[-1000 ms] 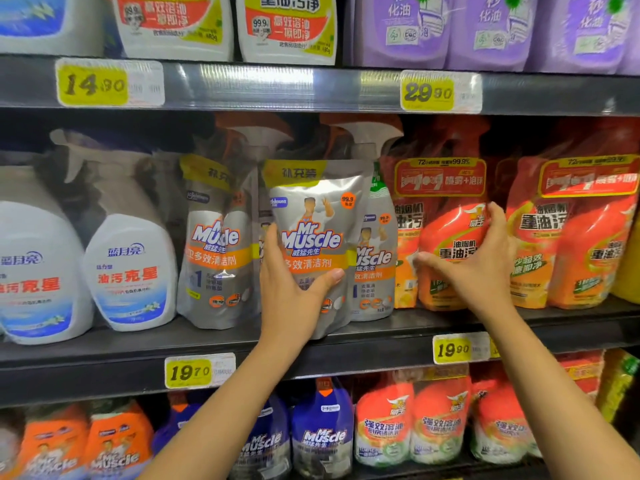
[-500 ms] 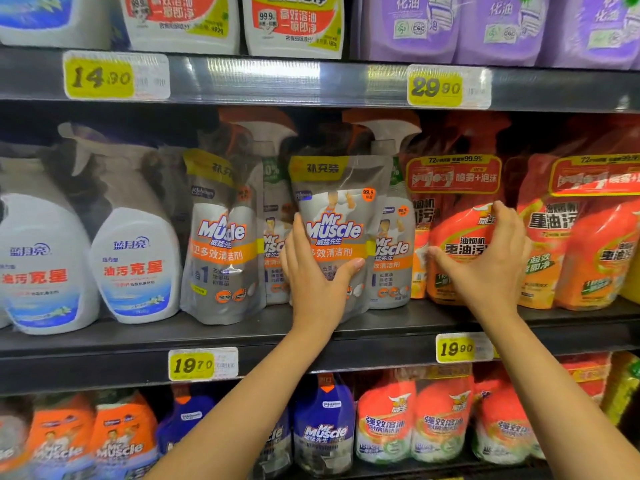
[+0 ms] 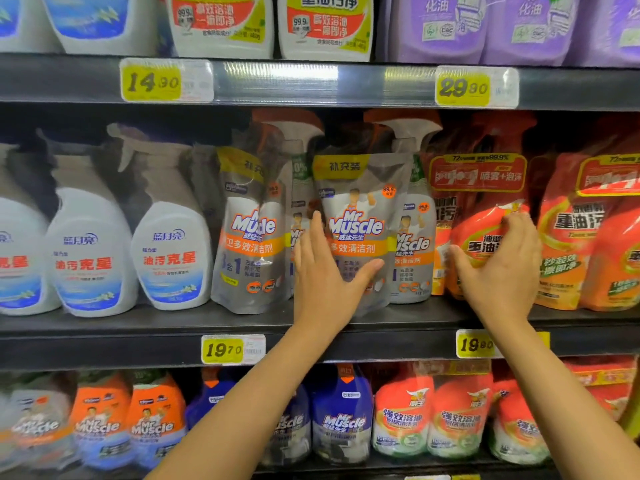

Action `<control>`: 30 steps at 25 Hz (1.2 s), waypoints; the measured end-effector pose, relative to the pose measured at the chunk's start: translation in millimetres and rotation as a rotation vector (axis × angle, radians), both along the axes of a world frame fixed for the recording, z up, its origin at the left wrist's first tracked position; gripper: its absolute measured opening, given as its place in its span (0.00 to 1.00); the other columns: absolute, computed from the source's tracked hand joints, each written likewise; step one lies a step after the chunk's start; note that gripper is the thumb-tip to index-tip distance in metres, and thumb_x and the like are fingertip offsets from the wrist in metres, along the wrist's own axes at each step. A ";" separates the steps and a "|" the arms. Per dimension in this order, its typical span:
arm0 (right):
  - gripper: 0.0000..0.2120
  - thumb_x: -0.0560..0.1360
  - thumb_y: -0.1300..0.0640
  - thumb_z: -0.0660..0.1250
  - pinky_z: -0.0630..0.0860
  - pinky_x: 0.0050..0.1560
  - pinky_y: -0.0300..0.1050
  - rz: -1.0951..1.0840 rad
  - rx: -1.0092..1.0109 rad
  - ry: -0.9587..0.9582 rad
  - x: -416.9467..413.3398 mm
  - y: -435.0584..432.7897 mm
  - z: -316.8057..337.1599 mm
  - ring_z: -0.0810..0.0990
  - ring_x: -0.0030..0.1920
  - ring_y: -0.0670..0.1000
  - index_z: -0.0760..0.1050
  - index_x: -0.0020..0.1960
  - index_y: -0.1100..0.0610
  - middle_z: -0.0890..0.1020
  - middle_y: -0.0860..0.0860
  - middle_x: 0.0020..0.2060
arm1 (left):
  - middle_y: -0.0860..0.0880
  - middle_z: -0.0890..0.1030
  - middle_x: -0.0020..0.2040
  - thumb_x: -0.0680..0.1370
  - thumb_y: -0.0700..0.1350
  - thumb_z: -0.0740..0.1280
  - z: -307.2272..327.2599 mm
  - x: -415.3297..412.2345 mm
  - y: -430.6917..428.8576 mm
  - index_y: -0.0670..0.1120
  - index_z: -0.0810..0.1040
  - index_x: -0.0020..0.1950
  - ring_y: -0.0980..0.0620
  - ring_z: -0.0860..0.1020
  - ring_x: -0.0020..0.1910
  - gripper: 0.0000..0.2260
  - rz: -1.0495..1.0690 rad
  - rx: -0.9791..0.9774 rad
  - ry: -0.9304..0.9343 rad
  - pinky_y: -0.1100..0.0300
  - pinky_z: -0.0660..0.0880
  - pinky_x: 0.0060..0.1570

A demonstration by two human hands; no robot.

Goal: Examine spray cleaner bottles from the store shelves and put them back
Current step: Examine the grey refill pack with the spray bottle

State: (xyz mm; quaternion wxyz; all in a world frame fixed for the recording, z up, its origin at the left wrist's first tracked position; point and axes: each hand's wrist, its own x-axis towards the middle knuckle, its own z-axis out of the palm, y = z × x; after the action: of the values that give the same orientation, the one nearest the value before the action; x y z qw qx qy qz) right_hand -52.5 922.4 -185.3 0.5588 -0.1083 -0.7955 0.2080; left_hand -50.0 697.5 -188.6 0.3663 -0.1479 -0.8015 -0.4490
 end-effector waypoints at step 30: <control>0.48 0.65 0.40 0.75 0.52 0.73 0.61 0.357 -0.234 -0.043 10.6 -115.6 -13.0 0.57 0.75 0.57 0.58 0.75 0.58 0.62 0.57 0.74 | 0.59 0.83 0.49 0.52 0.59 0.79 -5.6 58.8 -159.6 0.55 0.72 0.57 0.61 0.82 0.47 0.36 -0.115 0.383 -0.125 0.60 0.79 0.46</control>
State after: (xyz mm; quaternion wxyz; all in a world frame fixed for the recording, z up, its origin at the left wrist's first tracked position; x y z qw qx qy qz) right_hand -42.0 806.8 -198.3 0.4797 -0.0341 -0.7841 0.3924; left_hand 8.8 537.9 -194.2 0.3112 -0.0930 -0.7128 -0.6217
